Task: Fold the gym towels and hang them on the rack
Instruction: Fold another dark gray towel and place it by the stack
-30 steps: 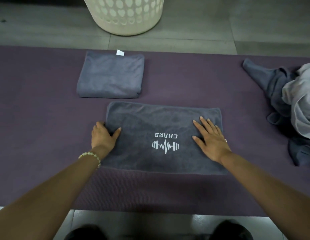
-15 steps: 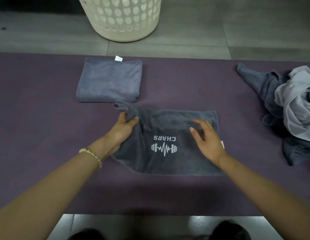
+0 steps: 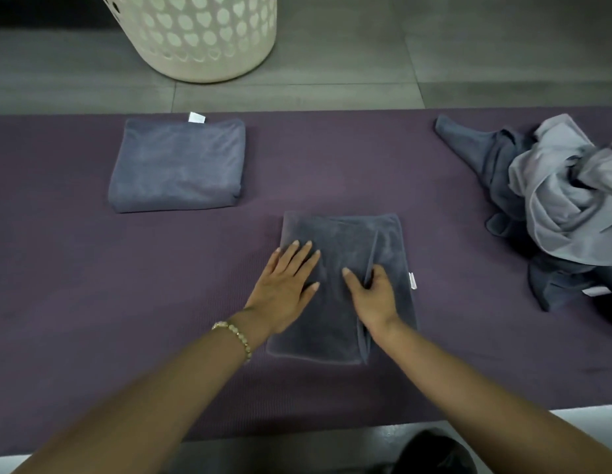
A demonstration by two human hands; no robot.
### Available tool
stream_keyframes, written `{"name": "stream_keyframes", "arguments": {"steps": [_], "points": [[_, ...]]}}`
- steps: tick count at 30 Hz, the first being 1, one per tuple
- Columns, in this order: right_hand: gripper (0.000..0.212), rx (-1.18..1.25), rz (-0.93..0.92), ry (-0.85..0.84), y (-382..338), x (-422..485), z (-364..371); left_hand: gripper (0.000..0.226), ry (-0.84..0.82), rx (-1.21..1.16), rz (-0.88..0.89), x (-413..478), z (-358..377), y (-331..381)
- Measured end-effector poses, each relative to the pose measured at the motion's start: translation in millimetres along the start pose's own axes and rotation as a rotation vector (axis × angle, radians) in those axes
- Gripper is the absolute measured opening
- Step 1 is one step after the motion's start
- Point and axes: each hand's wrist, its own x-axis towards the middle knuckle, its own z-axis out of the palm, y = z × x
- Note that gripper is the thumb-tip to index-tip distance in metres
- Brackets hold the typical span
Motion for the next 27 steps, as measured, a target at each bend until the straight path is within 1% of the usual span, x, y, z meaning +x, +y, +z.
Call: {"name": "stream_keyframes", "arguments": {"steps": [1, 2, 3, 5, 6, 8, 13, 17, 21, 22, 24, 27], "points": [[0.013, -0.101, -0.051, 0.026, 3, -1, 3, 0.073, 0.025, 0.029, -0.005, 1, 6, 0], [0.012, -0.181, -0.098, 0.061, 3, -1, 3, 0.070, 0.053, 0.040, -0.011, 3, 9, 1], [0.016, -0.234, -0.151, 0.110, 3, 1, 0, 0.067, 0.072, 0.043, -0.017, 5, 11, 1], [0.026, -0.269, -0.240, 0.204, -1, 7, -12, 0.061, 0.111, 0.076, -0.011, 13, 12, 5], [0.029, -0.271, -0.260, 0.225, -4, 12, -20, 0.060, 0.126, 0.090, -0.006, 18, 12, 8], [0.030, -0.260, -0.267, 0.228, -9, 25, -39, 0.062, 0.099, 0.080, 0.006, 27, 11, 16], [0.029, -0.208, -0.215, 0.195, -2, 45, -68, 0.068, 0.059, 0.105, 0.005, 43, 16, 32], [0.030, -0.212, -0.175, 0.182, 8, 50, -68, 0.073, 0.111, 0.086, 0.034, 57, 14, 26], [0.031, -0.152, -0.091, 0.176, 14, 58, -70, 0.081, 0.120, 0.016, -0.042, 84, -1, 12], [0.032, -0.147, -0.073, 0.185, 17, 60, -72, 0.082, 0.110, 0.004, -0.050, 91, -6, 8], [0.035, -0.120, -0.034, 0.209, 21, 63, -75, 0.074, 0.051, -0.022, -0.063, 107, -16, -1], [0.036, -0.090, 0.000, 0.212, 23, 65, -77, 0.065, -0.066, -0.193, -0.131, 124, -31, -8]]}}
